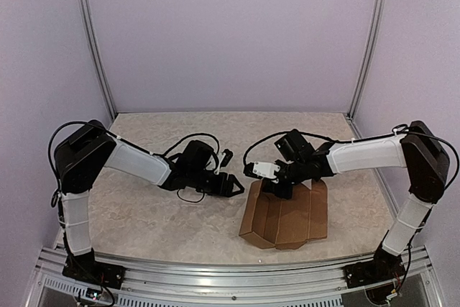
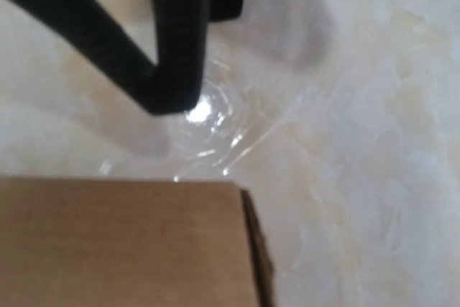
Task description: Fold the paper box
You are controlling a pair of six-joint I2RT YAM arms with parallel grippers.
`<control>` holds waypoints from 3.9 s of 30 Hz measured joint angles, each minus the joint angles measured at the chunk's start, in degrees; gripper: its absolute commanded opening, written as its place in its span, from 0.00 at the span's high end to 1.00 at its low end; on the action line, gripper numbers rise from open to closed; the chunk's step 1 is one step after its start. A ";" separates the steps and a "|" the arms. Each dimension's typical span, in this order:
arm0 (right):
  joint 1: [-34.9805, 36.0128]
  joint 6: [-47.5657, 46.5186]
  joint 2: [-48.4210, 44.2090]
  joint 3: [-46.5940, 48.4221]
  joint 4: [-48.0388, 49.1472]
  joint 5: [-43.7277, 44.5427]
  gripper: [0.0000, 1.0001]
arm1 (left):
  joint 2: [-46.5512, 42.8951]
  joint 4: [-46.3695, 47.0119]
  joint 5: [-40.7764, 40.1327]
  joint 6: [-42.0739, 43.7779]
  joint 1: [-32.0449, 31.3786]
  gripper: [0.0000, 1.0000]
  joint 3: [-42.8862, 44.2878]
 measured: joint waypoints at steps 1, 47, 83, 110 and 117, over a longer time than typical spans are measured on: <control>0.00 0.04 0.04 -0.09 0.35 -0.07 0.90 | 0.13 0.04 0.15 0.00 0.00 0.36 0.17; 0.02 7.50 1.88 -2.60 11.28 3.45 0.94 | 2.54 -2.56 5.88 -10.64 -1.18 0.39 4.13; -22.75 5.42 -23.04 -6.60 -13.92 -3.37 0.36 | -12.17 -12.35 -7.76 5.35 -2.08 0.42 1.20; -32.13 11.39 -7.78 -6.82 -18.08 -22.62 0.33 | -8.46 -20.31 -6.25 17.90 -11.74 0.66 10.47; -32.13 11.56 -5.35 -6.08 -19.12 -21.35 0.31 | -7.08 -20.72 -7.69 18.36 -12.28 0.66 11.39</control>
